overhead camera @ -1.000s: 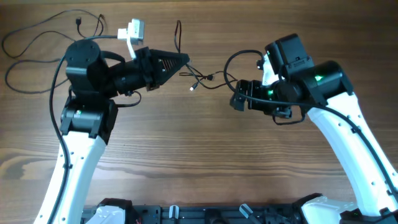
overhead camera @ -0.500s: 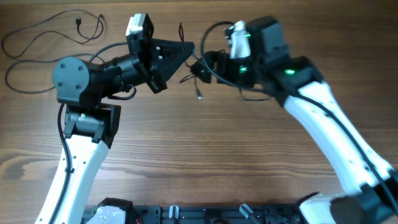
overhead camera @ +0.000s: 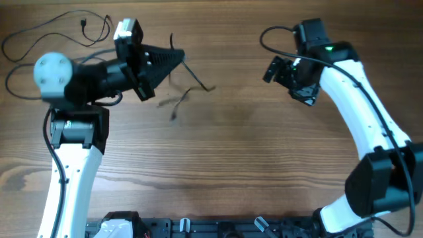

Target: Untangle cables

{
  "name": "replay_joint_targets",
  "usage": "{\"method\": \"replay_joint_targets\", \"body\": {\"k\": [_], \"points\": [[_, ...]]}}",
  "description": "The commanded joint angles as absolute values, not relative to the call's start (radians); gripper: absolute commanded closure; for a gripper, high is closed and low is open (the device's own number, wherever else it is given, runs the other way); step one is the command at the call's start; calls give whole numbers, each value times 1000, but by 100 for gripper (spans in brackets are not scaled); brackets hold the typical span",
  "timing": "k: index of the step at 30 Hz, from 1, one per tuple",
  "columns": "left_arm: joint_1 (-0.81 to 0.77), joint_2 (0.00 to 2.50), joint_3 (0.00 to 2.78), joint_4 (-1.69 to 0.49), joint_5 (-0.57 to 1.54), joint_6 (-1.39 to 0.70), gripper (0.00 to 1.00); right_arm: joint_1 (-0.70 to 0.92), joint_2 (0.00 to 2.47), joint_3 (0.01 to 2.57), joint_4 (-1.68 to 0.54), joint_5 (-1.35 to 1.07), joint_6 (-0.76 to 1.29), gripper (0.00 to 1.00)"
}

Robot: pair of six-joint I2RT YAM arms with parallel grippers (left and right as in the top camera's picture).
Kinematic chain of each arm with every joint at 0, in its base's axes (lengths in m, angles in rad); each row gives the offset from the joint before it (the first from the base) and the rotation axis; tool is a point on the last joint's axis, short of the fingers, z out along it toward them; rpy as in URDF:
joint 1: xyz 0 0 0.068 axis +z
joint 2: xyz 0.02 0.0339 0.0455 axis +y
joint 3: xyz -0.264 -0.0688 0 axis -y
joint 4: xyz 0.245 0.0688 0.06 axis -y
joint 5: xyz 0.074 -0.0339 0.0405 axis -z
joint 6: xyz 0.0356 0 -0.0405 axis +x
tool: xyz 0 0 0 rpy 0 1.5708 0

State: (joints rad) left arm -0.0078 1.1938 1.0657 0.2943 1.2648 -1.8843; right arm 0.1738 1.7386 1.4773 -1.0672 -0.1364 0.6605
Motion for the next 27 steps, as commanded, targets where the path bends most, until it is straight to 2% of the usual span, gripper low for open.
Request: {"method": "replay_joint_targets", "body": {"k": [1, 2, 4, 6, 7, 10, 13, 20, 25, 27], "points": [[-4, 1188, 1066, -41, 1232, -1547, 96, 128, 1694, 1479, -1091, -210, 625, 0], [-4, 1190, 1066, -105, 1206, -1500, 96, 125, 1691, 1479, -1082, -264, 578, 0], [-5, 1194, 1066, -345, 1089, -1363, 96, 126, 1688, 1479, -1031, -613, 313, 0], [-20, 1194, 1066, -372, 1083, -1292, 96, 126, 1689, 1479, -999, -843, 179, 0], [-37, 1194, 1066, -371, 1083, -1289, 96, 130, 1689, 1479, -981, -888, 176, 0], [-112, 1194, 1066, -325, 1085, -1290, 96, 189, 1690, 1479, -943, -879, 183, 0], [-173, 1194, 1066, -223, 1126, -1292, 96, 279, 1692, 1479, -925, -763, 183, 0], [-201, 1193, 1066, 92, 1249, -1571, 96, 426, 1705, 1479, -900, -725, 164, 0], [-201, 1193, 1066, 310, 1264, -1724, 96, 492, 1705, 1479, -883, -717, 162, 0], [-201, 1193, 1066, 368, 1296, -1804, 96, 496, 1705, 1479, -869, -604, 249, 0]]}}
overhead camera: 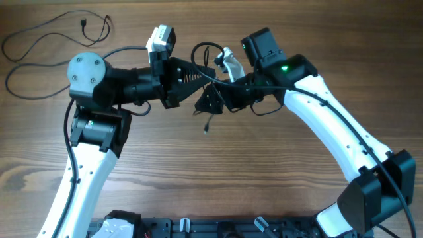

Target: Untangle cables

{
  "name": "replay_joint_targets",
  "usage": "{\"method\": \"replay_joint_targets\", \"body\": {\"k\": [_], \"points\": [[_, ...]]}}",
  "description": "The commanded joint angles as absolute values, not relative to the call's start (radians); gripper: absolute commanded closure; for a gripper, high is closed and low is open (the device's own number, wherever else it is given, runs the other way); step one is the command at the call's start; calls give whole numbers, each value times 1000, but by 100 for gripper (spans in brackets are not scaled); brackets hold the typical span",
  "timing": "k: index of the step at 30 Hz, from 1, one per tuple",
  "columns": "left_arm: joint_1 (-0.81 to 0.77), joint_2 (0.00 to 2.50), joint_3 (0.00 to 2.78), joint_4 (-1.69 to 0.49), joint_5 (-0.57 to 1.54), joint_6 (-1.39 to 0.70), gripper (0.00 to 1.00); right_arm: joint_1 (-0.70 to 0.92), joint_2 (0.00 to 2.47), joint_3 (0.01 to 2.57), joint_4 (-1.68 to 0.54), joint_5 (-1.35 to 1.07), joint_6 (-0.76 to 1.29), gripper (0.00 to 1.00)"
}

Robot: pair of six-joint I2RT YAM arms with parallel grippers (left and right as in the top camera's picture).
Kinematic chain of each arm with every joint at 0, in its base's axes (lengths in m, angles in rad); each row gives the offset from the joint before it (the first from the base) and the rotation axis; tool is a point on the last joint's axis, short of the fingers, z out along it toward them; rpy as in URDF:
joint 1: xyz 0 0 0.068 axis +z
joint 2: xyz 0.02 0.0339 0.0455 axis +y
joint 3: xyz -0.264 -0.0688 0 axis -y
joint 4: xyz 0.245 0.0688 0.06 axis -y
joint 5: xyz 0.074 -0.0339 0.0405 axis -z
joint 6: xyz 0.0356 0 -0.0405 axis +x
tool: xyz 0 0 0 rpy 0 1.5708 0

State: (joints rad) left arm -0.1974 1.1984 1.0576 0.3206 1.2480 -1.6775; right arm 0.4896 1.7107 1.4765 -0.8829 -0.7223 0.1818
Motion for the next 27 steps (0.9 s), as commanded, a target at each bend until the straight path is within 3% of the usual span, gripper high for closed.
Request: {"method": "replay_joint_targets", "body": {"k": [1, 4, 5, 6, 10, 15, 17, 19, 20, 24, 27], "points": [[-201, 1193, 1066, 388, 1316, -1837, 96, 496, 1705, 1479, -862, -519, 323, 0], [-201, 1180, 1066, 473, 1365, -1947, 96, 496, 1706, 1479, -808, -393, 397, 4], [-201, 1169, 1066, 540, 1381, -2000, 96, 496, 1706, 1479, -810, -308, 446, 16], [-201, 1163, 1066, 580, 1387, -2021, 96, 496, 1706, 1479, -818, -239, 482, 18], [-199, 1140, 1066, 625, 1431, -2051, 96, 467, 1706, 1479, -953, 184, 708, 23], [-77, 1142, 1066, 625, 1516, -2057, 96, 335, 1706, 1479, -1065, 255, 680, 33], [23, 1142, 1066, 625, 1549, -2054, 96, 285, 1705, 1479, -1084, 254, 680, 28], [106, 1142, 1066, 625, 1574, -2034, 96, 253, 1705, 1479, -1079, 190, 643, 5], [118, 1142, 1066, 625, 1574, -2022, 96, 247, 1705, 1479, -1064, 142, 598, 0], [126, 1149, 1066, 625, 1574, -1988, 96, 246, 1705, 1479, -999, -120, 498, 0], [126, 1155, 1064, 624, 1574, -1967, 96, 246, 1705, 1482, -995, -176, 508, 0]]}}
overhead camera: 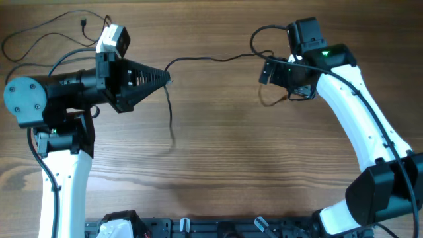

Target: Untangle cables

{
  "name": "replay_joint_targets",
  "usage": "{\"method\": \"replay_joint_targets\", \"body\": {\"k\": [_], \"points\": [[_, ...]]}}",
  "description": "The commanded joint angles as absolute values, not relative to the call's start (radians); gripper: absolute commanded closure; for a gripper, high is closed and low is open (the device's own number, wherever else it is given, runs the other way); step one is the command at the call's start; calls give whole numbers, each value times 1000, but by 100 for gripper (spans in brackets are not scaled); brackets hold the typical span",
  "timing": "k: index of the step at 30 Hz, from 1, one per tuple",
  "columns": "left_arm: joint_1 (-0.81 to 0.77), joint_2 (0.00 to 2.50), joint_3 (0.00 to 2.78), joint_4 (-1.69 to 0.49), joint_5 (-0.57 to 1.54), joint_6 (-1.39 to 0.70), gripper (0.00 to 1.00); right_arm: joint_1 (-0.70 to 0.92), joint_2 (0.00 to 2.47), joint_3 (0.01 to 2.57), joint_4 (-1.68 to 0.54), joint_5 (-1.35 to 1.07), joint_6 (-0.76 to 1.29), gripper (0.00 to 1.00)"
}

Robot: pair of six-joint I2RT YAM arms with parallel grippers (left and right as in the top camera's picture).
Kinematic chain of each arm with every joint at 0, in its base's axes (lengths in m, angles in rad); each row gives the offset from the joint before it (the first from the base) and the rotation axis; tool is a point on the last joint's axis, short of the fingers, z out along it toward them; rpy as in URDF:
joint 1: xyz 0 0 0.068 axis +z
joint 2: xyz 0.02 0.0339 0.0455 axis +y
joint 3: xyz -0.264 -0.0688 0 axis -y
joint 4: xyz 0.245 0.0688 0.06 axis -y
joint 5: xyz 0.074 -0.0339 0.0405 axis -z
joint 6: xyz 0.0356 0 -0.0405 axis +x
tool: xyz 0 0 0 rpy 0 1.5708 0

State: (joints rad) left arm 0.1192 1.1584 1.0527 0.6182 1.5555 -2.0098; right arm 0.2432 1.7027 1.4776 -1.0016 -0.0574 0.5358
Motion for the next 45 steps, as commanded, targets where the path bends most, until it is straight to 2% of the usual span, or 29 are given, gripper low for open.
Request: {"method": "replay_joint_targets", "body": {"k": [1, 3, 6, 8, 13, 15, 18, 23, 25, 27, 28, 29, 30, 32, 36, 40, 41, 43, 45], "points": [[126, 1159, 1064, 624, 1574, -1967, 96, 246, 1705, 1488, -995, -186, 508, 1], [125, 1167, 1064, 625, 1574, -1960, 96, 246, 1694, 1504, -995, -245, 493, 0], [125, 1187, 1064, 614, 1573, -1914, 96, 246, 1653, 1525, -960, -548, 284, 0], [115, 1204, 1064, 614, 1573, -1914, 96, 247, 1608, 1526, -945, -683, 257, 0], [49, 1229, 1064, 614, 1572, -1915, 96, 249, 1533, 1526, -902, -825, 79, 0], [27, 1229, 1064, 614, 1568, -1915, 96, 264, 1530, 1526, -900, -950, -28, 0], [15, 1229, 1064, 614, 1563, -1919, 96, 317, 1530, 1526, -844, -973, -75, 0], [15, 1229, 1064, 614, 1563, -1953, 96, 401, 1536, 1526, -619, -957, 35, 0], [15, 1229, 1064, 614, 1564, -1972, 96, 436, 1538, 1526, -578, -882, 73, 0], [15, 1229, 1064, 614, 1563, -1972, 96, 458, 1545, 1525, -562, -810, 114, 5], [15, 1229, 1064, 614, 1564, -1972, 96, 463, 1549, 1525, -562, -793, 115, 12], [15, 1229, 1064, 614, 1564, -1972, 96, 465, 1554, 1524, -562, -775, 117, 33], [15, 1229, 1064, 614, 1565, -1972, 96, 464, 1554, 1524, -563, -765, 136, 59], [15, 1229, 1064, 614, 1567, -1972, 96, 464, 1554, 1524, -561, -703, 221, 96], [15, 1229, 1064, 614, 1568, -1972, 96, 464, 1554, 1524, -559, -703, 221, 96], [15, 1229, 1064, 614, 1567, -1945, 96, 464, 1554, 1524, -558, -680, 304, 96], [15, 1232, 1064, 614, 1567, -1841, 90, 463, 1554, 1524, -566, -627, 352, 96], [15, 1241, 1064, 614, 1577, -1709, 92, 462, 1546, 1524, -579, -596, 370, 96], [15, 1256, 1064, 614, 1576, -1678, 92, 463, 1528, 1524, -602, -529, 370, 96]]}}
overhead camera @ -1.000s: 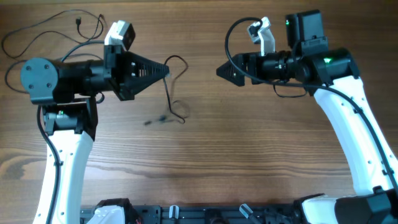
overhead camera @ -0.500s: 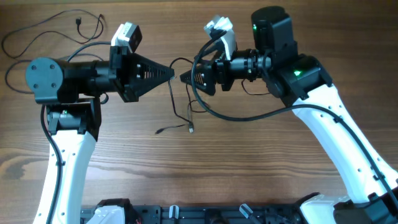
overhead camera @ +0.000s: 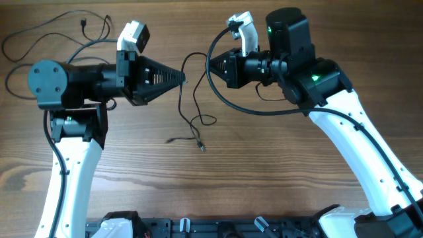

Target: Untangle cables

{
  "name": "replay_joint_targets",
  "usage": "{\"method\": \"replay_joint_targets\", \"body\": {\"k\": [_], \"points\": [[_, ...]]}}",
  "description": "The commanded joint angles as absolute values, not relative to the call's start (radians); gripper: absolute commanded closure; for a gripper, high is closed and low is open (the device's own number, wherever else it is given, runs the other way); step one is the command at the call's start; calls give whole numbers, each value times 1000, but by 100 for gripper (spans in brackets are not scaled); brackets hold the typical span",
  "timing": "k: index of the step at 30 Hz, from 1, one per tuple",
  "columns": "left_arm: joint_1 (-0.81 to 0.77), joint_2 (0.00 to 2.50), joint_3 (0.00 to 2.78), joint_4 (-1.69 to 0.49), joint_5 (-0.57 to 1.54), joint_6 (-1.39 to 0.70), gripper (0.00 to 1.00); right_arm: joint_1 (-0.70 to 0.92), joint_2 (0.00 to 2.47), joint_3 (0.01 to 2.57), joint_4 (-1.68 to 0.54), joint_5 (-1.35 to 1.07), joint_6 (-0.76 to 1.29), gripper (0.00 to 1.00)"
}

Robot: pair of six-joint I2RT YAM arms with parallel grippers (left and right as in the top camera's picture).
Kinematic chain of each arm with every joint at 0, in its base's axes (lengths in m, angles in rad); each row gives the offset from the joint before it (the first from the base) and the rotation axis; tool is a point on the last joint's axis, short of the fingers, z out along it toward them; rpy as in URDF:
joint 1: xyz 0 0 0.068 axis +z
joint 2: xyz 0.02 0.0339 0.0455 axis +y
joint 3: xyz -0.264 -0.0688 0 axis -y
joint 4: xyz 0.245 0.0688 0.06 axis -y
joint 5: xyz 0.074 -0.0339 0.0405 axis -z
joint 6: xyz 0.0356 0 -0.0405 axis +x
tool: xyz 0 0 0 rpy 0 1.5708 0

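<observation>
A thin black cable hangs in loose curls between the two arms. Its two free ends lie on the table at about the middle. My left gripper points right, its fingers closed to a tip on the cable's upper part. From there the cable arcs up and right to the fingertips of my right gripper, which points left, a short gap from the left one. The right jaws are dark and seen end on, so their hold on the cable is unclear.
A second thin black cable lies spread out at the far left corner of the wooden table, its plug near the back edge. The right arm's own thick black lead loops below its wrist.
The grippers were far apart with the cable stretched between them. Now they are close together at the middle back, and the cable hangs slack with both ends on the table.
First the left gripper held the bunched cable at back left, with the right arm away at the right. Then both grippers met over the tangle. Then they stood wide apart, the cable drawn out between them. Now they are near again with the cable slack.
</observation>
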State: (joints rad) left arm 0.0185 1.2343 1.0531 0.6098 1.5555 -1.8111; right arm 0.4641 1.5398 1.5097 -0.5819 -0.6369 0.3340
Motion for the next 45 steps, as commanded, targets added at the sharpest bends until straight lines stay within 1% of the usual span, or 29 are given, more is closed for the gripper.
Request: {"method": "replay_joint_targets", "body": {"k": [1, 3, 4, 5, 6, 7, 8, 12, 13, 15, 16, 18, 19, 20, 22, 24, 27, 28, 29, 32, 33, 35, 36, 38, 39, 41, 42, 44, 45], "points": [[15, 1272, 1064, 614, 1576, -1677, 92, 462, 1513, 1524, -622, -467, 370, 96], [15, 1298, 1064, 614, 1574, -1638, 81, 462, 1488, 1524, -650, -383, 369, 96], [15, 1325, 1061, 614, 1571, -1609, 65, 462, 1465, 1524, -673, -326, 368, 96], [15, 1347, 1058, 614, 1570, -1600, 54, 462, 1446, 1524, -688, -290, 367, 96], [15, 1369, 1057, 614, 1570, -1600, 39, 462, 1434, 1524, -699, -266, 367, 96], [15, 1402, 1056, 614, 1570, -1599, 14, 461, 1415, 1524, -714, -233, 367, 96], [15, 1425, 1056, 614, 1567, -1581, 0, 461, 1401, 1524, -720, -224, 367, 96], [15, 1497, 1056, 614, 1530, -1535, 0, 461, 1353, 1524, -720, -224, 371, 96], [15, 1509, 1056, 612, 1483, -1497, 0, 461, 1348, 1524, -723, -208, 384, 96], [15, 1520, 1056, 610, 1423, -1495, 1, 461, 1348, 1524, -738, -194, 395, 96], [15, 1522, 1056, 607, 1378, -1459, 0, 461, 1348, 1524, -750, -181, 396, 96], [15, 1522, 1056, 510, 1281, -1290, 1, 461, 1348, 1524, -762, -176, 395, 96], [15, 1522, 1056, 410, 1212, -1171, 1, 461, 1348, 1524, -768, -176, 396, 96], [15, 1521, 1057, 232, 1076, -1021, 1, 461, 1348, 1524, -780, -177, 396, 96], [15, 1520, 1057, -43, 838, -854, 0, 461, 1348, 1524, -821, -177, 391, 96], [15, 1520, 1057, -216, 720, -722, 1, 461, 1351, 1524, -857, -143, 385, 96], [15, 1479, 1061, -319, 704, -703, 1, 461, 1354, 1524, -865, -152, 394, 96], [15, 1451, 1077, -375, 665, -711, 1, 461, 1356, 1524, -865, -157, 402, 96], [14, 1415, 1131, -528, 523, -715, 1, 461, 1359, 1524, -865, -156, 429, 96], [-29, 1372, 1350, -927, 214, -650, 1, 461, 1375, 1524, -840, -168, 505, 96], [-46, 1372, 1401, -1001, 186, -643, 1, 461, 1381, 1524, -825, -205, 501, 96], [-90, 1369, 1486, -1098, 219, -632, 0, 461, 1403, 1524, -786, -334, 496, 96], [-108, 1361, 1496, -1093, 297, -636, 0, 461, 1417, 1524, -776, -378, 495, 96], [-127, 1346, 1496, -1084, 534, -636, 0, 461, 1439, 1524, -771, -439, 495, 96], [-127, 1344, 1496, -1053, 602, -652, 0, 461, 1453, 1524, -769, -488, 471, 96], [-127, 1345, 1496, -1037, 615, -883, 1, 466, 1463, 1524, -759, -542, 464, 96], [-127, 1344, 1496, -1036, 655, -1013, 5, 475, 1466, 1524, -751, -540, 464, 96], [-127, 1344, 1496, -1036, 712, -1153, 5, 494, 1470, 1524, -732, -541, 469, 96], [-127, 1344, 1496, -1036, 714, -1184, 4, 502, 1472, 1524, -721, -541, 471, 96]]}}
